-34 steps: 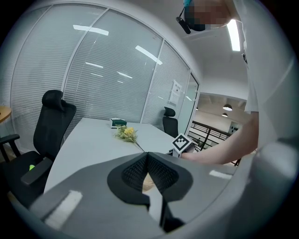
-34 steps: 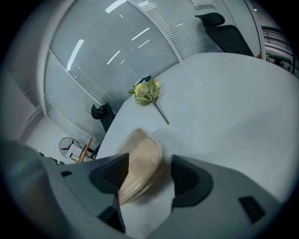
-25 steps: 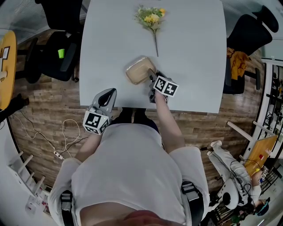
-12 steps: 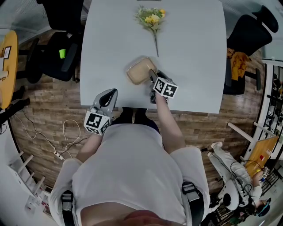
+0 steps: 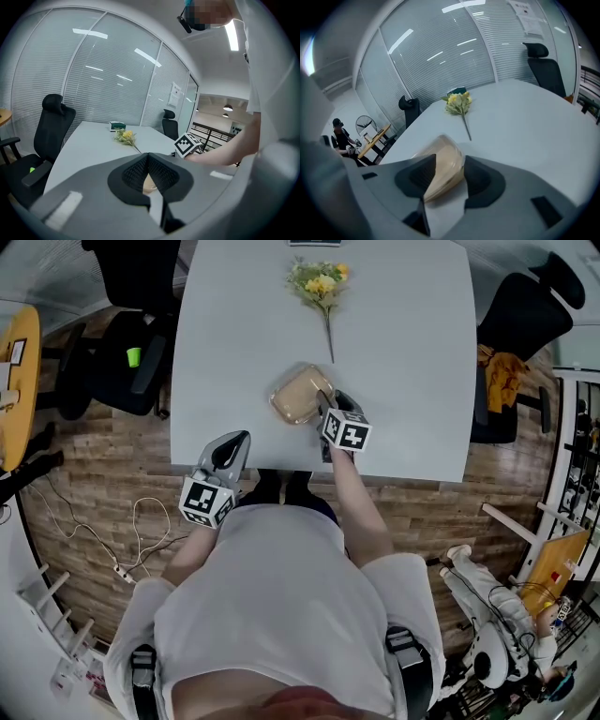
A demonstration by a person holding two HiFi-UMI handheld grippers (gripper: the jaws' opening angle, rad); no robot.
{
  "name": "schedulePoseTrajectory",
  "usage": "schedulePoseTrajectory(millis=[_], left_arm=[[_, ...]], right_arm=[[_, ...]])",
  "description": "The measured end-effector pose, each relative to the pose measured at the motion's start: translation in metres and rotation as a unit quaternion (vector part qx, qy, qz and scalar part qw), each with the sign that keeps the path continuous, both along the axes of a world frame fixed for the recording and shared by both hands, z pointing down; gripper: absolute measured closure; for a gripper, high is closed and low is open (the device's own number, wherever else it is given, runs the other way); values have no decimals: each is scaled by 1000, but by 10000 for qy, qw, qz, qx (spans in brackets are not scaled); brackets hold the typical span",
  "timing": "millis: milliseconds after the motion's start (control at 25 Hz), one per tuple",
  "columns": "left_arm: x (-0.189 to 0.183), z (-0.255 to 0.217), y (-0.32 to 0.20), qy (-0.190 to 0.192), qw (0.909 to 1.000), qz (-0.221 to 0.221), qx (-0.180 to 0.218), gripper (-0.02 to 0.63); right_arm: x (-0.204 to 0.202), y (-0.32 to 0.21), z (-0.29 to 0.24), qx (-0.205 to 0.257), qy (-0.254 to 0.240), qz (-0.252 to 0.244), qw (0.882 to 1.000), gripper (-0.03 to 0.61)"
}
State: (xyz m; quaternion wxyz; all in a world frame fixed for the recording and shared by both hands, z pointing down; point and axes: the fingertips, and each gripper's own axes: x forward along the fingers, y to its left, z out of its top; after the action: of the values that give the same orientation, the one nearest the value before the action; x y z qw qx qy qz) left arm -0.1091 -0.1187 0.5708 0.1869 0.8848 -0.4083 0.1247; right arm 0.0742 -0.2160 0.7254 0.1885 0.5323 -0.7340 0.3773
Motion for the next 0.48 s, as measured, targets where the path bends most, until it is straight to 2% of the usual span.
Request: schedulePoseTrajectory(millis=[280, 480], left_arm=[[8, -3, 5, -28, 10000, 39, 62, 603], [7, -4, 7, -15, 10000, 14, 52, 603]], right_arm=[[5, 2, -6, 223, 587, -314, 9975, 383], [5, 3, -11, 289, 522, -324, 9977, 393]])
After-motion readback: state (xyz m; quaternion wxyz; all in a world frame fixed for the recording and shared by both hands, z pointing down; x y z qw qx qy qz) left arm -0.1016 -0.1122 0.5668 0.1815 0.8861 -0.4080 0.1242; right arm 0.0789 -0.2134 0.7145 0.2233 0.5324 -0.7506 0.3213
